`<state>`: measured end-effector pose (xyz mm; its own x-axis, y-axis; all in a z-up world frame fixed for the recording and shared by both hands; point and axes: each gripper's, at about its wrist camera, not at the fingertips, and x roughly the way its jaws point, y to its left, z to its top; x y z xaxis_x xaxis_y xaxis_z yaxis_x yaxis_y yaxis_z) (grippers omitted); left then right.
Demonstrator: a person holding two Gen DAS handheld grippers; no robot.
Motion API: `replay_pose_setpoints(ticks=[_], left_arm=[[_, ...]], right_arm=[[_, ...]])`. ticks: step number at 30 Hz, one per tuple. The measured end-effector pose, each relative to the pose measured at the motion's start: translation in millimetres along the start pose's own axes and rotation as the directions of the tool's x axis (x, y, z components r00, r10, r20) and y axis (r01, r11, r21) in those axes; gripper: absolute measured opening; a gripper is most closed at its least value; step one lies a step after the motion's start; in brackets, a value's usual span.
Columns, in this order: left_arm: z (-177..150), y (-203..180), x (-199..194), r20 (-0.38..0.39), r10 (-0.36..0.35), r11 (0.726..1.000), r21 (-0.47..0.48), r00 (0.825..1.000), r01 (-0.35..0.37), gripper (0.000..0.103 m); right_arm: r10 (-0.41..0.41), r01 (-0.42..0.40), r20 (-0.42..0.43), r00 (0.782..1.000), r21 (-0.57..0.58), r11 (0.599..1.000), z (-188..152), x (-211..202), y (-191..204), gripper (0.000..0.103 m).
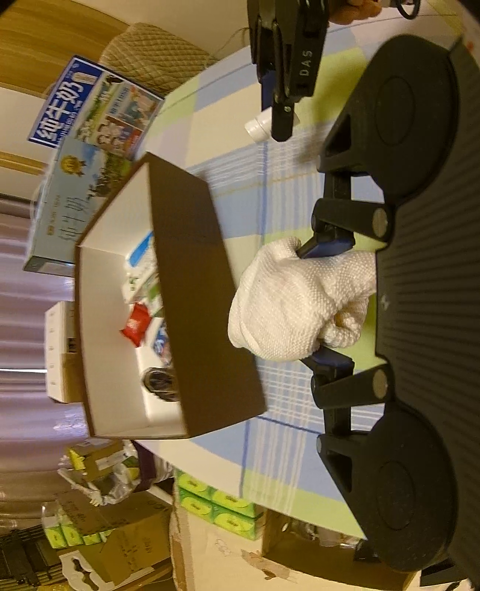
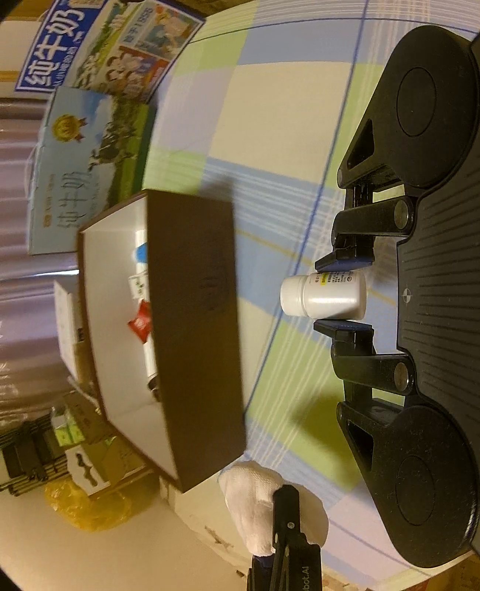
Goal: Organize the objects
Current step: 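Carry the cloth and pill bottle over the brown box with both tools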
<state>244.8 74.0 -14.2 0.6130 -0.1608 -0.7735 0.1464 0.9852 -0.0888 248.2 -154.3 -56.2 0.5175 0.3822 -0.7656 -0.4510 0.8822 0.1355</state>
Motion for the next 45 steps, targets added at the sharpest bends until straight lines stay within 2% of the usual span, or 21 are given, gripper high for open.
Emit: replay_pose_setpoints(ticks=[8, 19, 31, 45], left_arm=[[31.9, 6.0, -11.7, 0.081, 0.011, 1.000, -0.002, 0.997, -0.011, 0.045], [81.4, 16.2, -3.0, 0.146, 0.036, 0.999, 0.009, 0.989, -0.037, 0.045], [135.2, 28.5, 46.9, 0.107, 0.065, 0.998, 0.000, 0.992, -0.065, 0.045], [176.8, 60.9, 108.9, 0.055, 0.117, 0.993, -0.023, 0.992, -0.116, 0.045]], right_arm=[[0.040, -0.039, 0.066, 0.997, -0.022, 0.999, 36.8, -3.7, 8.2, 0.024], [0.109, -0.104, 0.143, 0.984, -0.045, 0.994, 96.9, 8.2, 25.3, 0.024], [0.126, -0.116, 0.144, 0.982, -0.074, 0.991, 147.9, 54.4, 34.2, 0.024], [0.112, -0.104, 0.100, 0.989, -0.084, 0.991, 189.7, 115.3, 27.3, 0.024]])
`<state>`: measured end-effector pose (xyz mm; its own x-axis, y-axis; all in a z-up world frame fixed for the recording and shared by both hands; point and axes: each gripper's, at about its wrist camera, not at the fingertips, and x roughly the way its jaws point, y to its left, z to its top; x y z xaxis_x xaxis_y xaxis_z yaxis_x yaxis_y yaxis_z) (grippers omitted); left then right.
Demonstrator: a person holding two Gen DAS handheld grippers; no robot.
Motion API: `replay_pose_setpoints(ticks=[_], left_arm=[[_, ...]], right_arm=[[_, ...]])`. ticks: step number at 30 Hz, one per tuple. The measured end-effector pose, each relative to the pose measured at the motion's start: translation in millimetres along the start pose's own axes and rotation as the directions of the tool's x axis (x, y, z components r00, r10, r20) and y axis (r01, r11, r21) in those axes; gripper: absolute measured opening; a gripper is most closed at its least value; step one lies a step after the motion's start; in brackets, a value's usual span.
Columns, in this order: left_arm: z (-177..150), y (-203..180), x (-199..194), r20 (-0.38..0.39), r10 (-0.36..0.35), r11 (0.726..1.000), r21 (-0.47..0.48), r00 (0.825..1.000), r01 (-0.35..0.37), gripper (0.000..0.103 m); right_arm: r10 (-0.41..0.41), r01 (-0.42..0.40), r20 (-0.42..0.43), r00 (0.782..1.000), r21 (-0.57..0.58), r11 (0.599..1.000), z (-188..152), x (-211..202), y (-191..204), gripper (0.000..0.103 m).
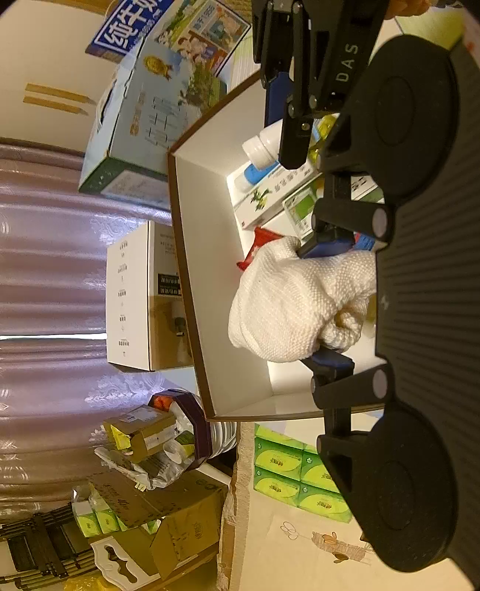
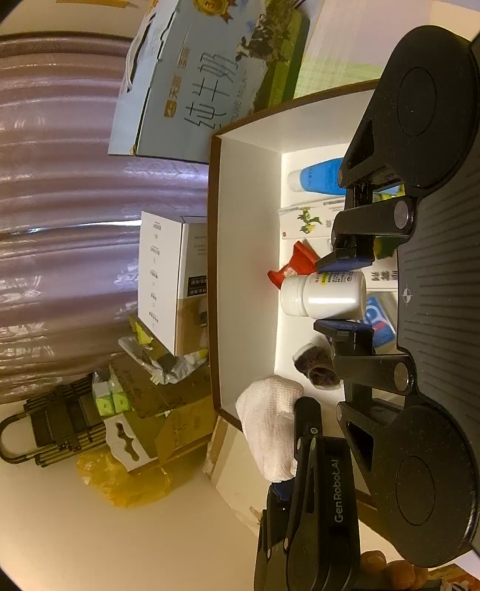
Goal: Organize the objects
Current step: 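Carry the cloth and pill bottle over the brown box with both tools, then open both tools to drop the cloth and pill bottle into the box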
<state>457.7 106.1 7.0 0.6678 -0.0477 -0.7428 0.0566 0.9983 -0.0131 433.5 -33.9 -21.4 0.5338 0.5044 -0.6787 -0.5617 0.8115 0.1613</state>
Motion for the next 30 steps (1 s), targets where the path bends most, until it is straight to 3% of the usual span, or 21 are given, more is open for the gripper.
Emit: replay_pose_setpoints(ticks=[19, 21, 23, 30], left_arm=[[25.6, 3.9, 59.8, -0.038, -0.011, 1.000, 0.007, 0.999, 0.011, 0.048], [26.5, 3.6, 62.5, -0.030, -0.019, 1.000, 0.018, 0.999, 0.020, 0.053], [26.8, 3.7, 64.8, -0.028, -0.019, 1.000, 0.024, 0.999, 0.020, 0.068], [27.8, 9.9, 66.7, -0.023, -0.012, 1.000, 0.018, 1.000, 0.012, 0.072]], right_arm=[[-0.015, 0.016, -0.038, 0.999, 0.015, 1.000, 23.0, 48.7, -14.4, 0.024], [-0.018, 0.019, -0.039, 0.999, 0.021, 1.000, 23.7, 50.1, -15.6, 0.024], [-0.021, 0.022, -0.041, 0.999, 0.028, 0.999, 24.0, 50.7, -17.9, 0.024], [-0.031, 0.033, -0.053, 0.998, 0.033, 0.999, 22.8, 53.5, -22.5, 0.024]])
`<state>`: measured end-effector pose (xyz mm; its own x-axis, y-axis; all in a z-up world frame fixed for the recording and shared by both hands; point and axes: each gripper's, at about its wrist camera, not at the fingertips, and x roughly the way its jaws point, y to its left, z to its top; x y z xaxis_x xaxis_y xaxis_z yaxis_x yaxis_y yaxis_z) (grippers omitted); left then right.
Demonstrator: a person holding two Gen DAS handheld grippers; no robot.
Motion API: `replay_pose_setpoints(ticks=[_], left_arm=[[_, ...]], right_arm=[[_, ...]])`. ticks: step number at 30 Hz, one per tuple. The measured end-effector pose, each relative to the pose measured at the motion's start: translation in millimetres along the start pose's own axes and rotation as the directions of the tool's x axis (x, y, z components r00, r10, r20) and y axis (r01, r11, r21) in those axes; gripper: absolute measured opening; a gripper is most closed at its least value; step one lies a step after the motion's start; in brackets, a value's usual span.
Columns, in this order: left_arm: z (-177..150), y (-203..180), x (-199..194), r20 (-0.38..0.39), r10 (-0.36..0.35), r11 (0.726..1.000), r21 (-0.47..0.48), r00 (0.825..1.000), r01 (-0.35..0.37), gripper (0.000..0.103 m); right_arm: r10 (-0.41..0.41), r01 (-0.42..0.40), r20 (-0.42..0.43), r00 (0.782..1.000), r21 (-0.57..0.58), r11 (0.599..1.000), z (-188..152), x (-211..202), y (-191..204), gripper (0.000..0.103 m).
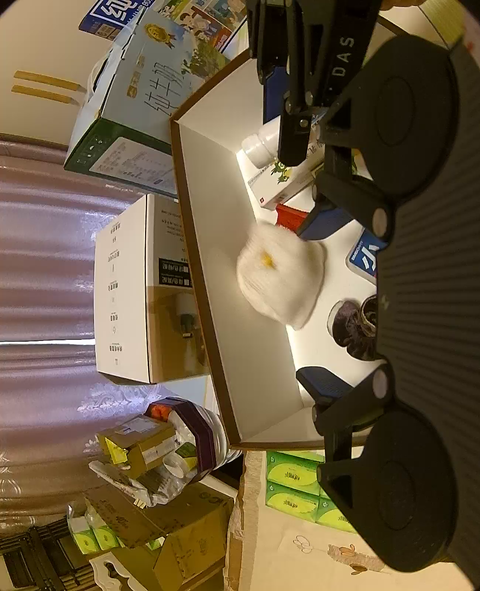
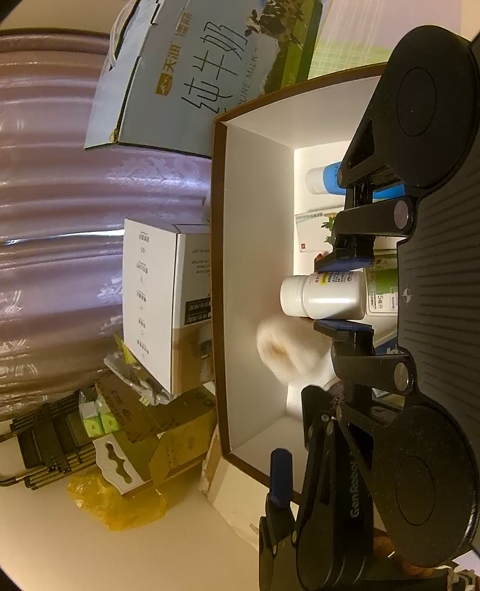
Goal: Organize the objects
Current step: 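Open both tools to drop the cloth and pill bottle into the box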
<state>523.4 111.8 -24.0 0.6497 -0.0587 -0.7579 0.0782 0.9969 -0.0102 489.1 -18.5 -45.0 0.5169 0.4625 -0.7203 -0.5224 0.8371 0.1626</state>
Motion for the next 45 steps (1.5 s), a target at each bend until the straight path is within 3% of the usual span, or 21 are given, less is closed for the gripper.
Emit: replay_pose_setpoints(ticks=[15, 23, 24, 26, 28, 45], left_arm=[[-1.9, 3.2, 2.1, -0.008, 0.003, 1.000, 0.002, 1.000, -0.003, 0.072], [-4.0, 3.6, 2.6, -0.009, 0.000, 1.000, 0.000, 1.000, 0.000, 0.072], [-4.3, 3.3, 2.3, -0.009, -0.001, 1.000, 0.000, 1.000, 0.001, 0.072], [-4.9, 2.8, 1.0, -0.006, -0.004, 1.000, 0.000, 1.000, 0.004, 0.075], [-5.7, 2.7, -1.7, -0.001, -0.006, 1.000, -0.001, 1.000, 0.006, 0.078], [-23.3, -8.2, -60.6, 0.062, -0.067, 0.997, -0.025, 0.996, 0.069, 0.093]], right_arm=[[0.015, -0.015, -0.015, 1.000, 0.024, 1.000, 4.0, 12.1, -0.7, 0.024], [0.024, -0.026, 0.038, 0.999, 0.056, 0.998, 10.1, 10.5, -4.5, 0.025], [0.019, -0.022, 0.042, 0.999, 0.066, 0.998, 11.5, 10.0, -5.1, 0.026], [0.013, -0.017, 0.051, 0.999, 0.076, 0.997, 12.3, 7.5, -7.4, 0.047], [0.005, -0.011, 0.073, 0.997, 0.083, 0.996, 11.3, 2.2, -11.6, 0.056], [-0.036, 0.024, 0.077, 0.996, 0.144, 0.989, -31.5, -62.7, -28.0, 0.066]])
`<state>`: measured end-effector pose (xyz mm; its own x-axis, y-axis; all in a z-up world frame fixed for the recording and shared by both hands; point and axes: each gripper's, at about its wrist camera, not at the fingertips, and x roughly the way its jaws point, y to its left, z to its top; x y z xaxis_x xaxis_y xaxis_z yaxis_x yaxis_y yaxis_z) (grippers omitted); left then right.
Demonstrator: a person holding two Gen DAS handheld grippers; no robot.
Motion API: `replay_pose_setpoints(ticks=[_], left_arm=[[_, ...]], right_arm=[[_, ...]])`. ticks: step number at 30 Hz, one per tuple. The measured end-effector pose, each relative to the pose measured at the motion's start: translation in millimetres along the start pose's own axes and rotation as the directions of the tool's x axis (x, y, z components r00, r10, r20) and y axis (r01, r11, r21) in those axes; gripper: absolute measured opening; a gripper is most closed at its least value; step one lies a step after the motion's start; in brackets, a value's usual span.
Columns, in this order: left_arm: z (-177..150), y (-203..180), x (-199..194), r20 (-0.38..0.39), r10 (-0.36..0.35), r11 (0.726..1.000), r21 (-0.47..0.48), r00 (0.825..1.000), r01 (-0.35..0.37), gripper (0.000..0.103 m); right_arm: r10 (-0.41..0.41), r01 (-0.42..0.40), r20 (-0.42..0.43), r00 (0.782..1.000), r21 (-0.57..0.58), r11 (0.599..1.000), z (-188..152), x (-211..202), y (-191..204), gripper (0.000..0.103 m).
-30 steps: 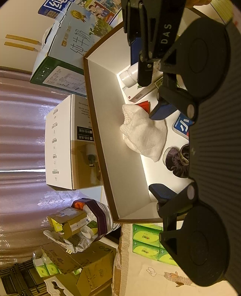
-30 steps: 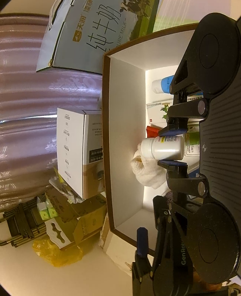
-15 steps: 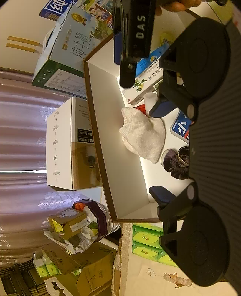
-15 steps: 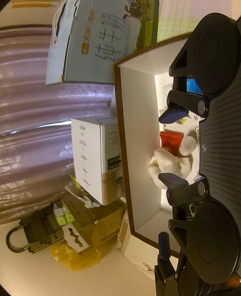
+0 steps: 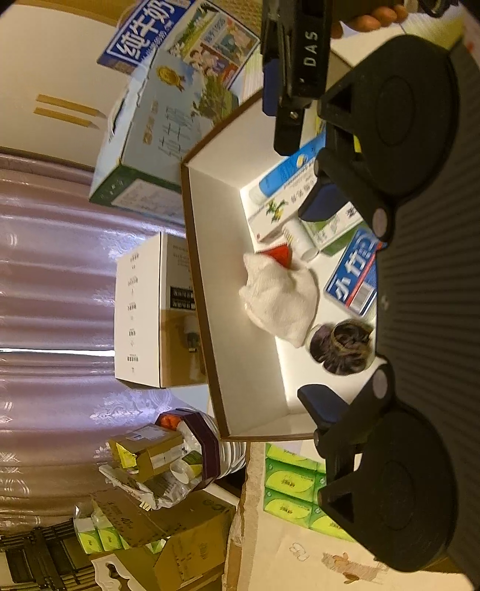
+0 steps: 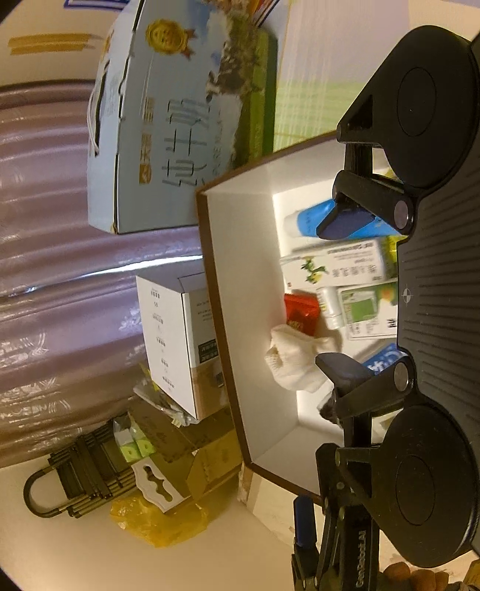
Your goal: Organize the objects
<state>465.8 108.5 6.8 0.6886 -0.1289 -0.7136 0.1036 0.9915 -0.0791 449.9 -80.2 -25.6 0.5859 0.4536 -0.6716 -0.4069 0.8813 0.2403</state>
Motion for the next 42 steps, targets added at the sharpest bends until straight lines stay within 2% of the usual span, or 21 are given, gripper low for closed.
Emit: replay_pose_setpoints(ticks=[11, 20, 30, 42], left_arm=[[-34.6, -15.3, -51.8, 0.019, -0.032, 0.999, -0.024, 0.999, 0.032, 0.102], [-64.4, -18.1, -88.6, 0.006, -0.039, 0.999, -0.020, 0.999, 0.039, 0.102], [-102.5, -24.3, -141.3, 0.041, -0.041, 0.999, 0.004, 0.998, 0.041, 0.102], [-156.2, -58.0, -198.8, 0.027, 0.042, 0.998, -0.039, 0.999, -0.041, 0.102]], right_arm=[[-0.036, 0.035, 0.012, 0.999, 0.040, 0.999, -34.2, -58.8, 10.1, 0.067], [-0.070, 0.069, 0.010, 0.997, 0.085, 0.994, -72.8, -104.0, 25.3, 0.067], [-0.084, 0.083, 0.011, 0.996, 0.066, 0.994, -112.7, -148.0, 41.9, 0.067], [-0.026, 0.026, 0.000, 1.000, -0.014, 1.000, -152.6, -202.9, 42.5, 0.067]])
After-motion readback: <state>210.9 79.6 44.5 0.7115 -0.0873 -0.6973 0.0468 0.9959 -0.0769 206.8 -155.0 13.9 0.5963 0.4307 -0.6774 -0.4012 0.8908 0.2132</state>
